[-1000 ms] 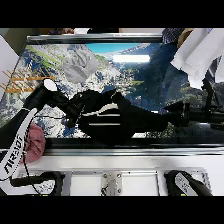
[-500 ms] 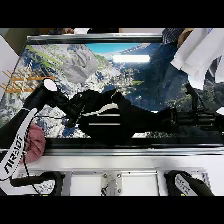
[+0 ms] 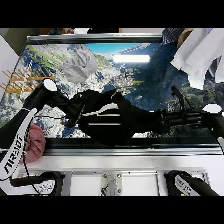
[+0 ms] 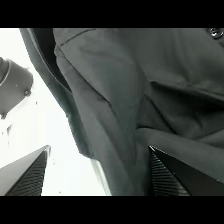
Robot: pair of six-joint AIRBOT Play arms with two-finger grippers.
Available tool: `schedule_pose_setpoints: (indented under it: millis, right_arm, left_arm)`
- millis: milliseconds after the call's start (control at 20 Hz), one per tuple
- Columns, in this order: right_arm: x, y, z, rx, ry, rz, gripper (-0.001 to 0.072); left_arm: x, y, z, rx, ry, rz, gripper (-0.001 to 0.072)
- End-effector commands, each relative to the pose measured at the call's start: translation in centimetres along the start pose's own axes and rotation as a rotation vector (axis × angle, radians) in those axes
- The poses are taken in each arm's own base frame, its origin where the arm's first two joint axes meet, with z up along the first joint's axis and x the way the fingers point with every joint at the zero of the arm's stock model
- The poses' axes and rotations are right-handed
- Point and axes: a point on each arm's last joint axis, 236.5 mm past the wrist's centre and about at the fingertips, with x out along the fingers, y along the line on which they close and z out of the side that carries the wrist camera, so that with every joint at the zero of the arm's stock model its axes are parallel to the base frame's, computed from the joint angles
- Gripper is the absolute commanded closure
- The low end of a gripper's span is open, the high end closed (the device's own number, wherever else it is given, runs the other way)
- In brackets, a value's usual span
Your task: Fold the clothes and pants, and hang the long-sleeved shirts on hangers.
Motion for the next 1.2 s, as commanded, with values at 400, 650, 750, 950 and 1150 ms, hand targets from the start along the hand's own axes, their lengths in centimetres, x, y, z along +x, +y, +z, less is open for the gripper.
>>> schedule_pose_setpoints:
  millis: [400,650,750,950,1150]
  right_arm:
    - [0.6,0.3,1.8,-0.024,-0.073,0.019,0.0163]
    - [0.6,-0.8,-1.5,-0.063,0.069,-0.021,0.0163]
    - [0.6,-0.7,-1.4,-0.077,0.064,-0.019,0.0220]
    - [0.6,-0.6,-1.3,-0.216,0.062,-0.014,0.0487]
    - [0.6,-0.6,-1.3,-0.379,0.063,-0.008,0.0696]
  left_arm:
    - [0.0,0.0,0.1,-0.007,-0.004,0.000,0.0695]
    - [0.0,0.0,0.1,-0.007,-0.004,0.001,0.0695]
    - [0.0,0.0,0.1,-0.007,-0.004,0.001,0.0695]
    - [0.0,0.0,0.1,-0.009,-0.005,0.001,0.0695]
    - [0.0,0.0,0.1,-0.018,-0.005,0.001,0.0695]
